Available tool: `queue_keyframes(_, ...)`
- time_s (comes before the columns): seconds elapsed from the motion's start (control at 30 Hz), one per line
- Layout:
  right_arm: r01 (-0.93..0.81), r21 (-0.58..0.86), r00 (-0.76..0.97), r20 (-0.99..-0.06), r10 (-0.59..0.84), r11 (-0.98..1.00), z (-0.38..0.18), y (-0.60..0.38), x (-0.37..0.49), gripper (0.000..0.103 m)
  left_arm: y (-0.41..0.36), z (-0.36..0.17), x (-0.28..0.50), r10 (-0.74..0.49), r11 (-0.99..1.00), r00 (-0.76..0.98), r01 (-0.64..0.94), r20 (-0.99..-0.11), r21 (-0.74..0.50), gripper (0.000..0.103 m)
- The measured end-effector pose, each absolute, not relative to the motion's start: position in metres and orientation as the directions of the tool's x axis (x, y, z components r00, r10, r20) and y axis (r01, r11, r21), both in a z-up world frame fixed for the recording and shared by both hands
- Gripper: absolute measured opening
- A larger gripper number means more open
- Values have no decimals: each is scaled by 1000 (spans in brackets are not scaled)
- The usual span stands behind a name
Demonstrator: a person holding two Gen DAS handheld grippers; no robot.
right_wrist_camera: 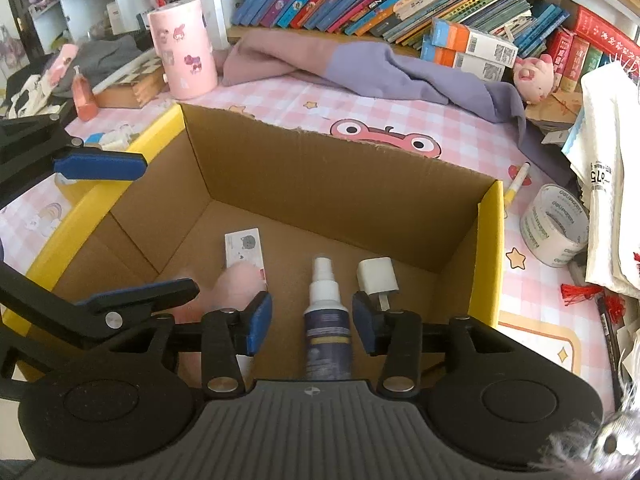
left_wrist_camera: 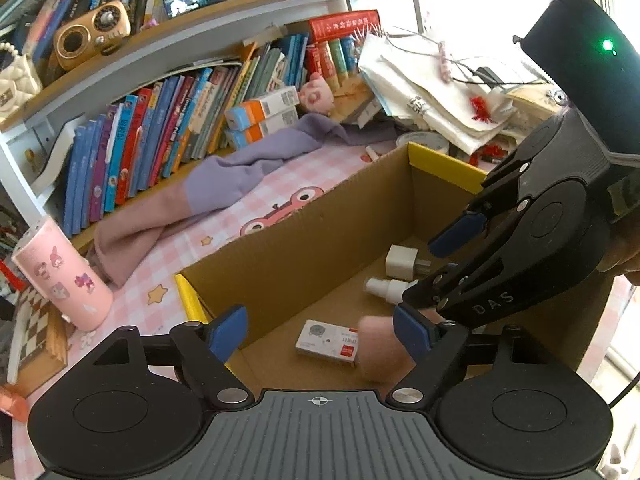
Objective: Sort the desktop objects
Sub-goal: 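Open the left tool to drop the glove while the right tool releases the spray bottle, then withdraw both open tools from the yellow box back over the table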
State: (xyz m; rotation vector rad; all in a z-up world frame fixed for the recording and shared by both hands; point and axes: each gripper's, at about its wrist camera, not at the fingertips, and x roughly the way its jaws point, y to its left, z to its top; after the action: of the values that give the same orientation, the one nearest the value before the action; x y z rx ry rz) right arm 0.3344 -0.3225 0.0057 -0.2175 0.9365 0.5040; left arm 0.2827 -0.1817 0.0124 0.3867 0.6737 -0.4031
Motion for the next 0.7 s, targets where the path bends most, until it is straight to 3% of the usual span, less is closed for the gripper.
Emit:
queue_keyframes(0.23,-467,59,548,-763,342,882,20,-331,319,50,-168,33,268,-251,891,761,423,-598,165,89)
queue_keyframes(0.7,-331,58,694,-661,285,942,54,-339,266,51,-130,64,218,-328,907,802,416,-498,71,90)
